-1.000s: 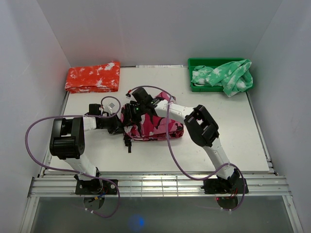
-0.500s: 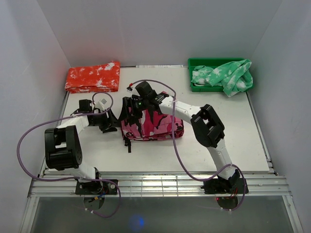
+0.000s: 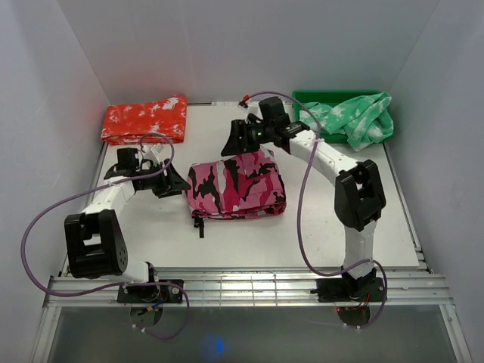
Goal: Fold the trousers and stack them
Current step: Fold the trousers
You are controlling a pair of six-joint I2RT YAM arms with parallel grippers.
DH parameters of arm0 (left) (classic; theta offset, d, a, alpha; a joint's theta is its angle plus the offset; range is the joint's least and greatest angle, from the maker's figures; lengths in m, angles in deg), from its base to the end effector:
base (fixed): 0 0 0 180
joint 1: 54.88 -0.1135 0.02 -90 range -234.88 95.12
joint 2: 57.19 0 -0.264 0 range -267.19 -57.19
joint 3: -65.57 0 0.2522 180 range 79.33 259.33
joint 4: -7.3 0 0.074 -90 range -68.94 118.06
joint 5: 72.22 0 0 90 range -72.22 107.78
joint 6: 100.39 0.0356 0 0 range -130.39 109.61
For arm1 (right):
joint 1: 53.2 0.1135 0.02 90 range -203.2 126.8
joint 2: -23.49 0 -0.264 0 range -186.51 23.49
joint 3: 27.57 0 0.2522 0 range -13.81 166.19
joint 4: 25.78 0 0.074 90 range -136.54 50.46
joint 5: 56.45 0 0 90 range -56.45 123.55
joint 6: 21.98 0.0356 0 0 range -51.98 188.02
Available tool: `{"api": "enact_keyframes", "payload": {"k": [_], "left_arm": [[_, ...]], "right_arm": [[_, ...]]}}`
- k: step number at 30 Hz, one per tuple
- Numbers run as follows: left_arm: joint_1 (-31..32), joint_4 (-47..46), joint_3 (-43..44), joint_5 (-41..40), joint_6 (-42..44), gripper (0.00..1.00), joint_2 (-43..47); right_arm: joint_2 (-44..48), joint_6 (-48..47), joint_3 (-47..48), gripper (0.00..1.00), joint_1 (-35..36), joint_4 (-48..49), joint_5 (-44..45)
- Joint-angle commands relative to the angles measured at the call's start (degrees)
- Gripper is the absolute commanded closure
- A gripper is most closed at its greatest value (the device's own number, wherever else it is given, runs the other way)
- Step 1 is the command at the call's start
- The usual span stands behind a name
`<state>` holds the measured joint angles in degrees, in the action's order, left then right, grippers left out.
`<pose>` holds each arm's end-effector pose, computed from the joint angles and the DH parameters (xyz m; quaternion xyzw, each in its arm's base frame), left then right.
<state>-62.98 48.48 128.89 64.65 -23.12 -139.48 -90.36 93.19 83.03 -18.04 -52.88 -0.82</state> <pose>0.2730 0.0126 0.2078 -0.0595 0.8905 -0.3935 0.2206 0.3708 0.2858 0.2884 -0.2186 0.8129 0.4604 0.2820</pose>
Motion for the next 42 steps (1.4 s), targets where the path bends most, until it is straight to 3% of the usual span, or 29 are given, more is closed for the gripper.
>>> {"api": "enact_keyframes", "payload": {"k": [1, 7, 14, 15, 18, 19, 25, 30, 35, 42], "left_arm": [[3.34, -1.32, 2.38, -1.68, -0.80, 0.36, -0.86], [5.81, 0.17, 3.17, -9.07, -1.33, 0.38, -3.50], [7.13, 3.43, 3.70, -12.51, -0.37, 0.51, -5.17], [7.13, 3.34, 3.79, -10.85, -0.19, 0.63, -5.34], [7.13, 4.22, 4.84, -8.91, 1.04, 0.86, -6.05], [7.13, 5.53, 5.19, -7.77, 1.74, 1.00, -6.31], [7.13, 8.44, 3.45, -8.11, 7.28, 1.00, -6.84], [5.99, 5.73, 0.45, -14.87, 9.04, 1.00, -12.02], [3.18, 5.54, 3.43, -20.14, 9.22, 1.00, -19.57], [1.42, 6.06, 10.63, -22.97, 11.85, 1.00, -25.56]], "right_arm": [[3.98, -16.24, 0.46, 0.29, -4.91, -7.29, -1.84], [6.17, -30.77, -0.77, 0.41, -13.17, -21.62, -5.62], [10.74, -39.93, -10.78, 0.58, -14.24, -24.45, -8.87], [10.83, -39.93, -11.40, 0.59, -14.24, -24.54, -9.31], [10.75, -40.63, -12.37, 0.61, -14.33, -25.68, -10.63], [10.75, -40.81, -12.29, 0.61, -14.41, -26.11, -10.89], [9.96, -42.57, -11.06, 0.60, -15.20, -30.68, -14.75], [5.92, -45.82, -15.53, 0.60, -15.38, -33.76, -17.22], [-0.04, -48.28, -20.98, 0.59, -16.00, -32.45, -17.65], [-6.48, -41.70, -21.08, 0.54, -15.56, -24.36, -16.87]]}}
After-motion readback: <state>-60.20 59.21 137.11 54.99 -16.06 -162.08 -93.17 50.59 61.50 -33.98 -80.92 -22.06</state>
